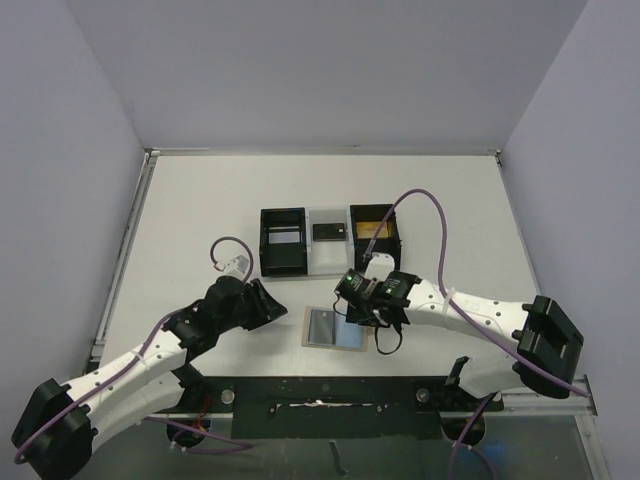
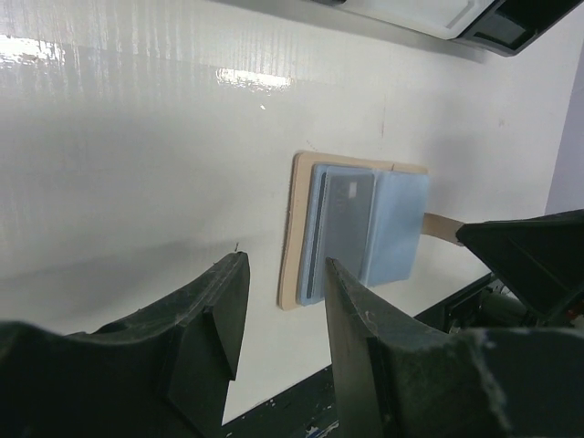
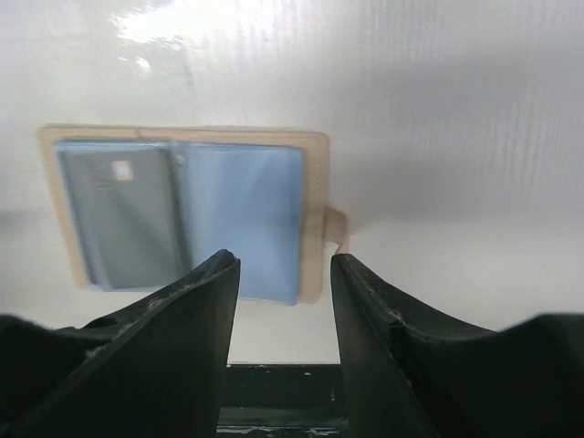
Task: Take the credit cards out of the card holder
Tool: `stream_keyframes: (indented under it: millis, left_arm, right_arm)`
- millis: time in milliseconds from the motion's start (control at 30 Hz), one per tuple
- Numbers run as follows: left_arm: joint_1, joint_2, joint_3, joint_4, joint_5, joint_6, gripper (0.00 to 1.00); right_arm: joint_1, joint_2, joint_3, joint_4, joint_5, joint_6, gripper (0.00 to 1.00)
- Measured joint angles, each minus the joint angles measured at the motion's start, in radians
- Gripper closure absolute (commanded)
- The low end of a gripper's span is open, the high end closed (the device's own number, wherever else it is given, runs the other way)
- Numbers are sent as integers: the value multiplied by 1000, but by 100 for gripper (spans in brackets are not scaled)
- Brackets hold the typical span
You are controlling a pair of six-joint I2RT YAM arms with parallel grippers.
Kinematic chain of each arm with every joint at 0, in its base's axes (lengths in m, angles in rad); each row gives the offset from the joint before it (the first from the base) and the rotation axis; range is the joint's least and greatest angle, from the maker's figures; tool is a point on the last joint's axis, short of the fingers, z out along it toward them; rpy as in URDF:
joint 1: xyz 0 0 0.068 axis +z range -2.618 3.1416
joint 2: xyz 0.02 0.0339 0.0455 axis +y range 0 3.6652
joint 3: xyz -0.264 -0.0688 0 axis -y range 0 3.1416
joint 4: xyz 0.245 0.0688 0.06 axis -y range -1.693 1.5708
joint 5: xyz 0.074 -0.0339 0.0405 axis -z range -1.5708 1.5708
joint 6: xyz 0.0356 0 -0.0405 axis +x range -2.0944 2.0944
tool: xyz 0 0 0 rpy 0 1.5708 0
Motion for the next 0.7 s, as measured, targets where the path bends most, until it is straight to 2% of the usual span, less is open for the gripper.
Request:
stream_keyframes:
  millis: [133, 267, 433, 700]
  left_arm:
    - [4, -8, 13, -26, -10, 5, 62]
    - [6, -24, 25, -54, -29, 8, 60]
    - [9, -66, 35, -92, -60, 10, 55]
    - [13, -92, 35, -118, -80, 10, 50]
  right_arm:
    - [15, 16, 92, 32, -2, -53, 52]
    - [34, 104, 169, 132, -32, -102, 48]
    - [48, 245, 207, 180, -66, -133, 44]
    - [53, 351, 245, 188, -93, -165, 39]
